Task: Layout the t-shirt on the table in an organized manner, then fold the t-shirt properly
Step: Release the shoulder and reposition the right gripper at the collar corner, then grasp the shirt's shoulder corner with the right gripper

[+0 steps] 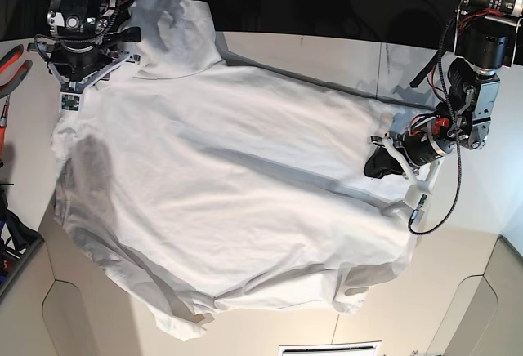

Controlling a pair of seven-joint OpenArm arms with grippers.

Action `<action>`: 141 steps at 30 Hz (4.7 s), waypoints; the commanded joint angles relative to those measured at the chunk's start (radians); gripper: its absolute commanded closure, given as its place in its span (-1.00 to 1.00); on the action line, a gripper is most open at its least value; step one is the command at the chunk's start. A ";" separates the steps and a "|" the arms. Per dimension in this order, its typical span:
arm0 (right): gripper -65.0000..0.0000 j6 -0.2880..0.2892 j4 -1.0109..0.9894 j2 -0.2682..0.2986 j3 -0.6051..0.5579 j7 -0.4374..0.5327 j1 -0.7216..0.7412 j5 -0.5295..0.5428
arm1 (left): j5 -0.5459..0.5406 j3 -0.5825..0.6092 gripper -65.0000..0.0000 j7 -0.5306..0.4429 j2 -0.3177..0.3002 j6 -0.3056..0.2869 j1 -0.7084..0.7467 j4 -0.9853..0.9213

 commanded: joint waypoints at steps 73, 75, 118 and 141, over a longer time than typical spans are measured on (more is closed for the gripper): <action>0.03 0.486 0.036 -0.049 0.471 -0.095 0.081 1.078 | 0.044 0.006 1.00 0.061 -0.006 0.000 0.006 -0.005; 0.03 0.632 0.032 -0.058 0.586 -0.205 0.081 1.315 | 0.043 0.006 1.00 0.061 -0.006 0.000 0.006 -0.005; 0.03 0.629 -0.338 -0.043 0.816 -0.160 0.104 1.225 | 0.043 0.006 1.00 0.039 -0.006 0.001 0.006 -0.005; 1.00 0.629 -0.393 -0.045 0.679 -0.160 0.130 1.200 | -0.109 -0.047 0.27 0.100 -0.015 -0.012 0.006 0.065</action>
